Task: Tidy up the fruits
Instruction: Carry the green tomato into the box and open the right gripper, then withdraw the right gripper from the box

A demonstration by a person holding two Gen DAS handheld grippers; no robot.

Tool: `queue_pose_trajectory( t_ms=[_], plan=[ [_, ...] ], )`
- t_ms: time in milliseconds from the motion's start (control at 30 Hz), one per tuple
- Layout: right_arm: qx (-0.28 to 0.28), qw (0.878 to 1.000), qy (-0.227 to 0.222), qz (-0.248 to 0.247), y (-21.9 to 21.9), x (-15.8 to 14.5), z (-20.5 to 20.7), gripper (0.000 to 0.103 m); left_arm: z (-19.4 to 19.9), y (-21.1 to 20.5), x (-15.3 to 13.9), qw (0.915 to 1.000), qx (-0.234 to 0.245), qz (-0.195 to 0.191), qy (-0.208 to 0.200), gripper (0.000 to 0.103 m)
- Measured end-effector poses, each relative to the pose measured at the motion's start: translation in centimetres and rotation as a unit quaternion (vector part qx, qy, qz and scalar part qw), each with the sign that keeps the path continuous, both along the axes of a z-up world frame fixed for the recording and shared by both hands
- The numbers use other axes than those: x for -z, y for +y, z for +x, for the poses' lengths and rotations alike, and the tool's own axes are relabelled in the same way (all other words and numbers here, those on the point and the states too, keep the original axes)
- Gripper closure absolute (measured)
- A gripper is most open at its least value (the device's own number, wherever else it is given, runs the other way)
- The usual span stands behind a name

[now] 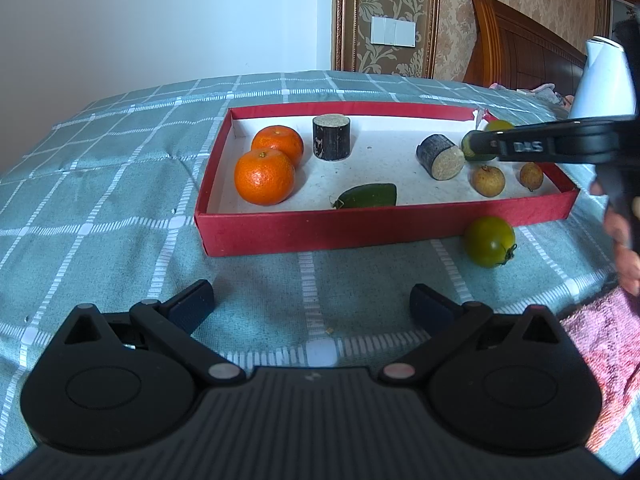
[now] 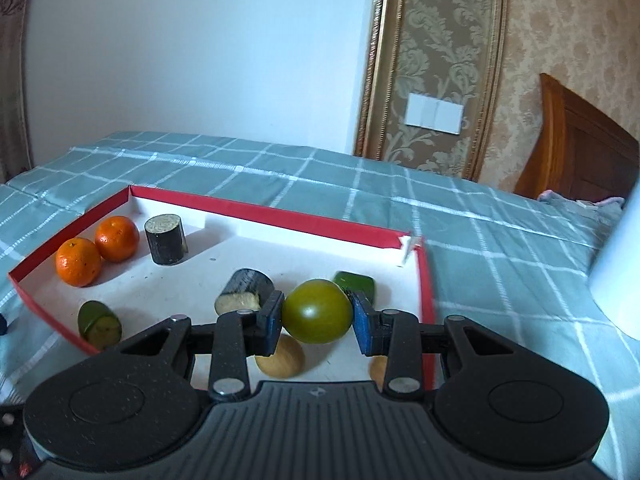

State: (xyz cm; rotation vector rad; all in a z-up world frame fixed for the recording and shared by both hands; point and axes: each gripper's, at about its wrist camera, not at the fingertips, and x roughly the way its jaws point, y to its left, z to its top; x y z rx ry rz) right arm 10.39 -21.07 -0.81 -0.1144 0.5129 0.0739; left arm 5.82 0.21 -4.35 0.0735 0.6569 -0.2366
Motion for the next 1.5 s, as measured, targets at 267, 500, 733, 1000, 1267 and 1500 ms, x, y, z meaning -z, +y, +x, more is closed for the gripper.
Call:
queue_pose_trajectory(
  t_ms=[267, 500, 733, 1000, 1267, 1500],
  plan=[
    [0.006, 1.000, 0.017, -0.021, 0.8, 1.2, 2.0, 0.067, 0.0, 0.0, 0.0, 1.0000, 0.000, 0.000, 0.000, 0.000],
    [0.007, 1.000, 0.018, -0.014, 0.4, 1.2, 1.5, 0.044, 0.0, 0.0, 0.0, 1.0000, 0.000, 0.000, 0.000, 0.000],
    [0.018, 1.000, -0.025, 0.005, -1.1, -0.3, -3.0, 0.029, 0.0, 0.0, 0.0, 1.0000, 0.000, 0.001, 0.000, 0.000],
    [0.033, 0.999, -0.041, 0.013, -3.1, 0.5, -8.1, 0.024, 0.0, 0.1, 0.0, 1.0000, -0.004, 0.004, -0.001, 0.000],
    [0.094, 0.992, -0.011, 0.081, -6.8, 1.2, -8.2, 0.020, -1.4, -2.0, -0.8, 0.9997, -0.002, -0.023, -0.001, 0.000],
    [0.157, 0.981, -0.019, 0.116, -9.0, 1.2, -8.7, 0.020, -0.6, -4.5, -1.5, 0.9986, 0.017, -0.048, 0.013, 0.000]
  ],
)
